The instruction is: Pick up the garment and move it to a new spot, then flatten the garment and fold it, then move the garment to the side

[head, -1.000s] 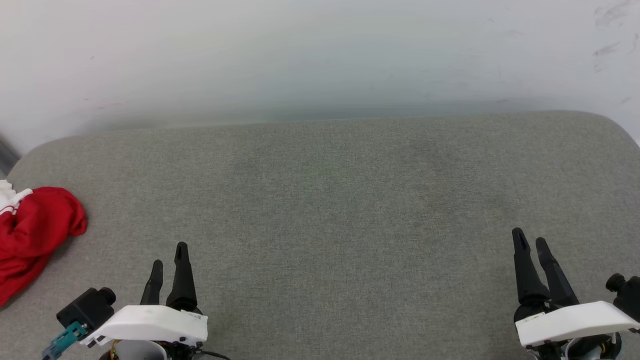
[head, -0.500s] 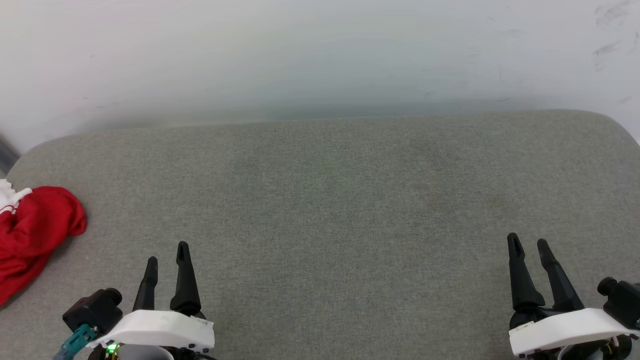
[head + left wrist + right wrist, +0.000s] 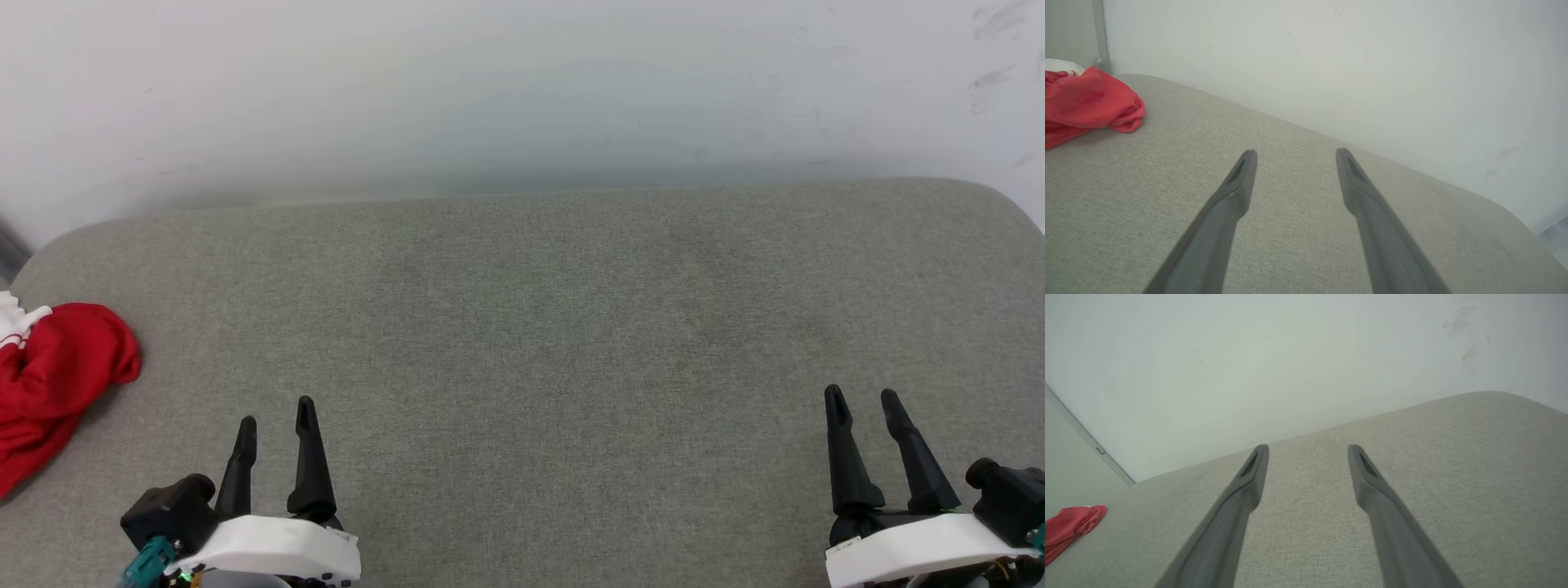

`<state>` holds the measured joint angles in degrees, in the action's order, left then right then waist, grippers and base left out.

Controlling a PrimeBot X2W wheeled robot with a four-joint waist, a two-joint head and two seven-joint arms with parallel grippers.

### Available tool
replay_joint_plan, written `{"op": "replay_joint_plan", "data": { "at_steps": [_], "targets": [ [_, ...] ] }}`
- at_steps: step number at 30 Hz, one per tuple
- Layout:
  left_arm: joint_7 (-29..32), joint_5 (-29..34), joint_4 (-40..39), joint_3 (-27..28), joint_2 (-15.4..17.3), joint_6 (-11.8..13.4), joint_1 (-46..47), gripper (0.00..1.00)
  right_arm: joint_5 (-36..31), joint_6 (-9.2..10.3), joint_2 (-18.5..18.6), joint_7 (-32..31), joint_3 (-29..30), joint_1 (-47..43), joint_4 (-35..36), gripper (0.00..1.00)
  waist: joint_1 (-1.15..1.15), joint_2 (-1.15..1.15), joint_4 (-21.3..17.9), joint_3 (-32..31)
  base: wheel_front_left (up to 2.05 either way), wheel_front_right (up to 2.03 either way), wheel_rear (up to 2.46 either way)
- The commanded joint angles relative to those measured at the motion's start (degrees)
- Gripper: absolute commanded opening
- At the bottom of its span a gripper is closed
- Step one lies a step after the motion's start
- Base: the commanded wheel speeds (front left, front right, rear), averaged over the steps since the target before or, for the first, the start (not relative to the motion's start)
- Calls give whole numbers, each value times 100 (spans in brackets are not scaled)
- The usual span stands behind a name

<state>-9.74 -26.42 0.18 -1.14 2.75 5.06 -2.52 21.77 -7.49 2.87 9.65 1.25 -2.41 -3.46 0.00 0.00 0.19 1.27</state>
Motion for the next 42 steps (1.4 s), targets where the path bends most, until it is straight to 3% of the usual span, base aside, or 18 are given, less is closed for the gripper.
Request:
{"op": "replay_joint_plan", "data": {
  "at_steps": [1,42],
  "targets": [
    [-60,165,-50,0,14,-32,-37,100,-168,0,4,65,-9,-24,100,100,0,0,3,-1,0,0,0],
    [-525,1732,99,-82,18,-123,-281,100,-1701,1,0,529,-3,-282,313,100,0,0,19,94,0,0,0]
  ]
}}
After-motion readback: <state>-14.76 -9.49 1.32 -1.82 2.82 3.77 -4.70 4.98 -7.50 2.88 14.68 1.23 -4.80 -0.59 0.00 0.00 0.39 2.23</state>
